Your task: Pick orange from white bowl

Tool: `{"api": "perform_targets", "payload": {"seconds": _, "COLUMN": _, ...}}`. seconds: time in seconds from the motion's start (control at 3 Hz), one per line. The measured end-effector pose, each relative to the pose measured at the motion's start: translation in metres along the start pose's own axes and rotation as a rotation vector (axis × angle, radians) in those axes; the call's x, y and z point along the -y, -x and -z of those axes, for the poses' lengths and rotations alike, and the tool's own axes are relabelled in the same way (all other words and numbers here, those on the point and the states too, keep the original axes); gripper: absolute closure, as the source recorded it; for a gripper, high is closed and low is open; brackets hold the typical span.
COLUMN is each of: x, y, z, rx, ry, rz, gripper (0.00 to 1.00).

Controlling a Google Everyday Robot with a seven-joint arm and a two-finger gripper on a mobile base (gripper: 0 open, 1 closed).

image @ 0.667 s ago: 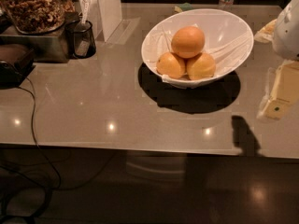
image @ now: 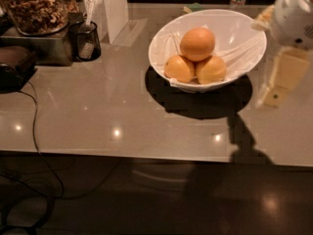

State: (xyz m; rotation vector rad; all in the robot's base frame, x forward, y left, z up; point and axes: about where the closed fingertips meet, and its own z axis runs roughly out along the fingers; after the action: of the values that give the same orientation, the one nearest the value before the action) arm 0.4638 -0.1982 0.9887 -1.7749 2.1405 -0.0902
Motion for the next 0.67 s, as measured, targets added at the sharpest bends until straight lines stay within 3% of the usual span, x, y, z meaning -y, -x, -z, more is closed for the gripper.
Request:
{"api": "perform_targets", "payload": {"seconds": 0.33, "x": 0.036, "y": 0.060, "z": 0.003, "rx": 0.069, "ry": -0.004, "rz": 0.129, "gripper": 0.00}}
{"api": "perform_targets", "payload": {"seconds": 0.67, "x": 0.047, "y": 0.079, "z": 0.020, "rx": 0.107, "ry": -0.051, "rz": 0.150, "gripper": 0.00}}
